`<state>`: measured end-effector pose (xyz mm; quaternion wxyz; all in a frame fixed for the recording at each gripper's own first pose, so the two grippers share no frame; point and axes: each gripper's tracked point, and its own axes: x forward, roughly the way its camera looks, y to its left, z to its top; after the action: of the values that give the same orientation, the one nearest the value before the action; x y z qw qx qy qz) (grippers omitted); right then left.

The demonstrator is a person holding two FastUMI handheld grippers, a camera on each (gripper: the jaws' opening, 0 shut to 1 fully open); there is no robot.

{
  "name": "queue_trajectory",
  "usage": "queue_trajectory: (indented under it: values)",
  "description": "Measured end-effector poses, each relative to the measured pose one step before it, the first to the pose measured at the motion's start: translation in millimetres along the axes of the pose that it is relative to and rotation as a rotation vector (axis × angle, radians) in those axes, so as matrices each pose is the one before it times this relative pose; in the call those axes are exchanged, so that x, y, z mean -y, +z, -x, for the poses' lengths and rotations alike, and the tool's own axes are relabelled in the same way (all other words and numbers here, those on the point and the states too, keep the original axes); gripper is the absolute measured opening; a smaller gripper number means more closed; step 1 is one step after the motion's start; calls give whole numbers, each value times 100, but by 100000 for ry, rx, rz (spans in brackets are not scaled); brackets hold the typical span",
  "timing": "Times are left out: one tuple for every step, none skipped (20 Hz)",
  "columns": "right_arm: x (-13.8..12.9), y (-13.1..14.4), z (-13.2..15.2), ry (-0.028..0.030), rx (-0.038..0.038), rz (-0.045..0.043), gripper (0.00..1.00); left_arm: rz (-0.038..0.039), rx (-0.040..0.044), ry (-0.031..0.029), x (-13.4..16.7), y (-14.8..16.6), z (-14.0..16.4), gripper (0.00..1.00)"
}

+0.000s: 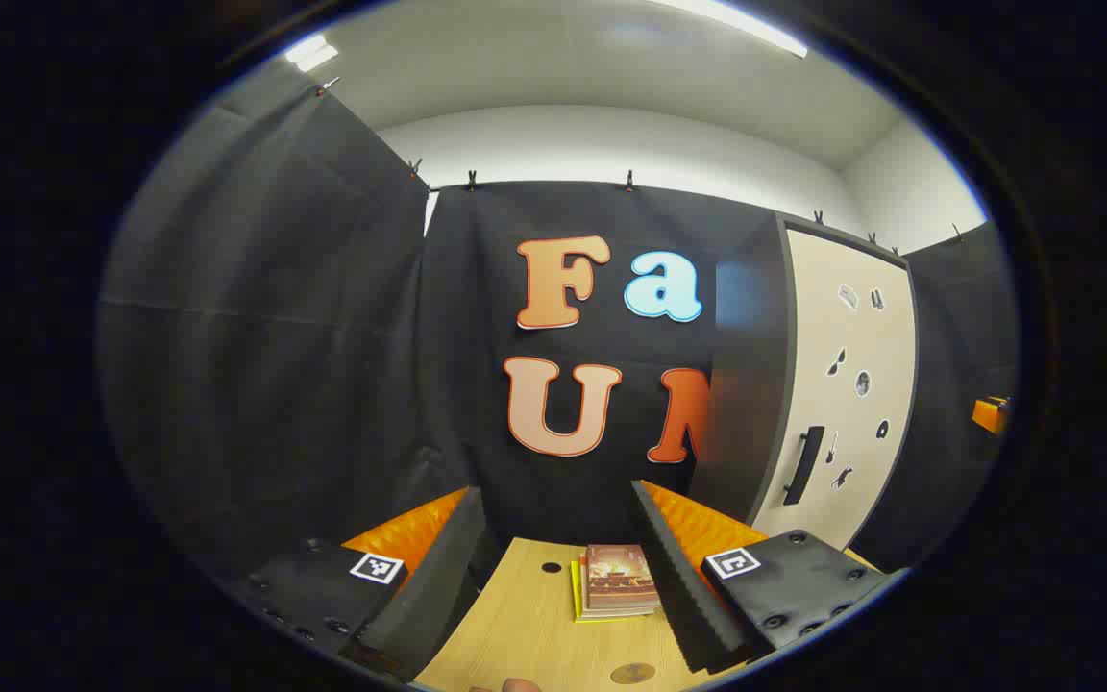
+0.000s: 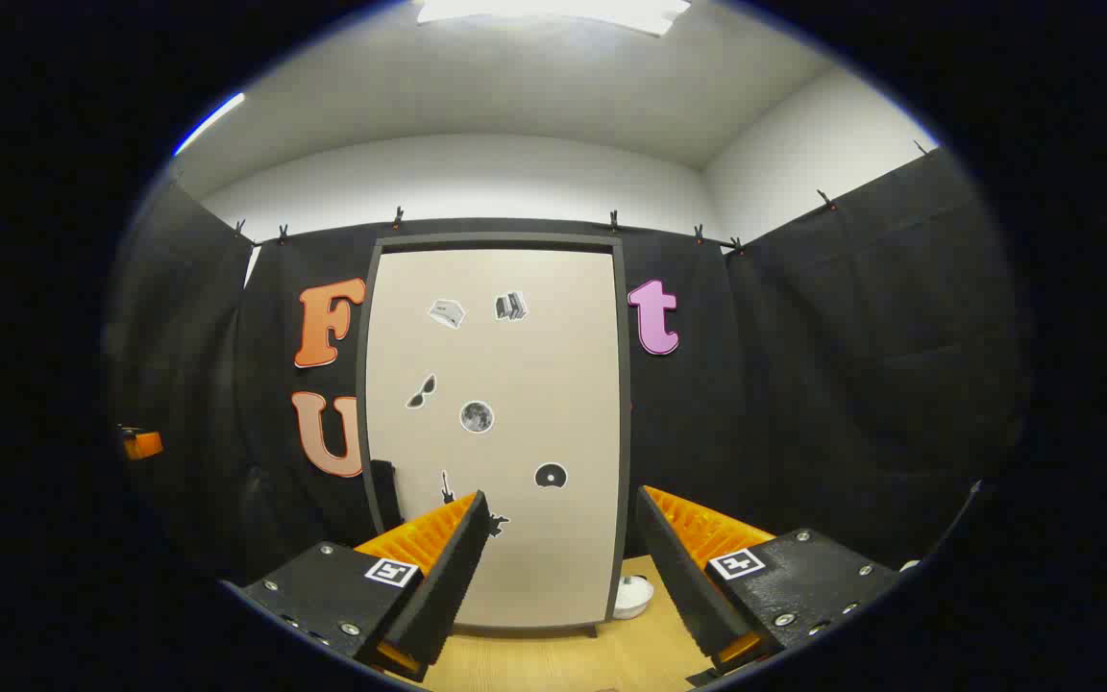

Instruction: Open the cabinet door with the right hand, grasp the bottle in the cabinet with the left hand and place it on the coaster, then close the cabinet door with the right hand.

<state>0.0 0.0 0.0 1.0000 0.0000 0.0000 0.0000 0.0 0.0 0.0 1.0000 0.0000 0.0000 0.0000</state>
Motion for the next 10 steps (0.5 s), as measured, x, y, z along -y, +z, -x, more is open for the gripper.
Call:
queue_trajectory:
  values:
    - [-136, 339, 223, 347, 491, 839, 95, 82, 778, 93, -116, 531, 61, 98]
    - [-59, 254, 203, 230, 724, 674, 95, -538, 810, 318, -211, 519, 217, 98]
    - [-15, 361, 156, -123, 921, 328, 95, -943, 1571, 611, -299, 745, 86, 98]
    - [48, 182, 100, -225, 628, 366, 94, -1146, 1783, 879, -289, 836, 40, 98]
    - [-125, 158, 181, 138, 454, 436, 94, -1129, 1362, 708, -165, 679, 68, 98]
    - [-204, 2, 72, 200, 22, 496, 94, -934, 853, 140, 118, 363, 112, 98]
    - [-94, -45, 85, 181, -129, 772, 94, -625, 457, -288, 144, 231, 120, 99]
    - [-167, -126, -14, 175, -344, 878, 94, -567, 220, -299, 54, 38, 142, 99]
    - [-252, -170, -30, 652, -527, 896, 94, -572, 9, -409, 120, -4, 50, 99]
    - [-460, -251, -58, 994, -829, 516, 94, -612, -172, -338, 126, -133, 60, 98]
